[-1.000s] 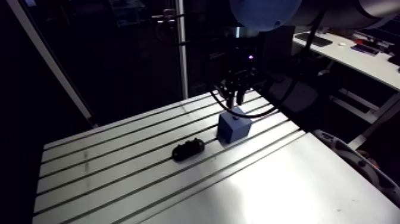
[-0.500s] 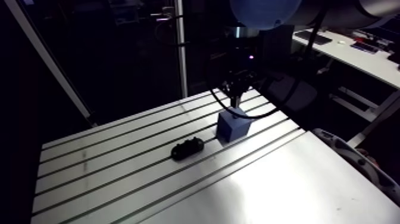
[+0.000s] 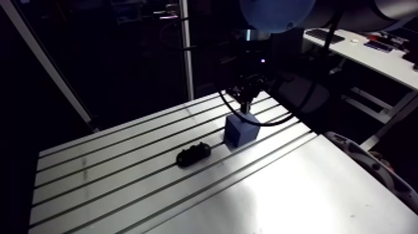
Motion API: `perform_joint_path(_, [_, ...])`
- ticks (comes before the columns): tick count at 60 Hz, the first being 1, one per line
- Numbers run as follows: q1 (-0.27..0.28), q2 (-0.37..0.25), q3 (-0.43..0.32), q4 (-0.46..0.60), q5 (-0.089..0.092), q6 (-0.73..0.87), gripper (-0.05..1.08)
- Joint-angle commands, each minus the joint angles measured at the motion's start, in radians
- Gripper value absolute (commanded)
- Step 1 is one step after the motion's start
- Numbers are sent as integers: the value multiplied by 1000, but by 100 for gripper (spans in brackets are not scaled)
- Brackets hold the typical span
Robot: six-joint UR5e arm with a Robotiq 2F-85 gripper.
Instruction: Pick up the M10 bolt and insert it into the hex recess until seated.
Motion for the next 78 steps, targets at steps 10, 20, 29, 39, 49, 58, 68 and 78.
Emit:
perform_joint_path(10, [-1,1,11,-5,0,-17,108])
perform_joint_path(20, [-1,2,12,-7,-1,-16,108])
perform_joint_path(29, [-1,10,12,-11,2,-15,108])
perform_joint_path(39, [-2,11,16,-15,10,-15,108])
perform_joint_path(49, [-7,15,17,-17,10,-14,108])
perform_joint_path(58, [-7,15,18,-39,10,-17,108])
perform_joint_path(68, [-7,19,18,-41,10,-17,108])
perform_joint_path(78, [-7,21,20,-41,12,-17,108])
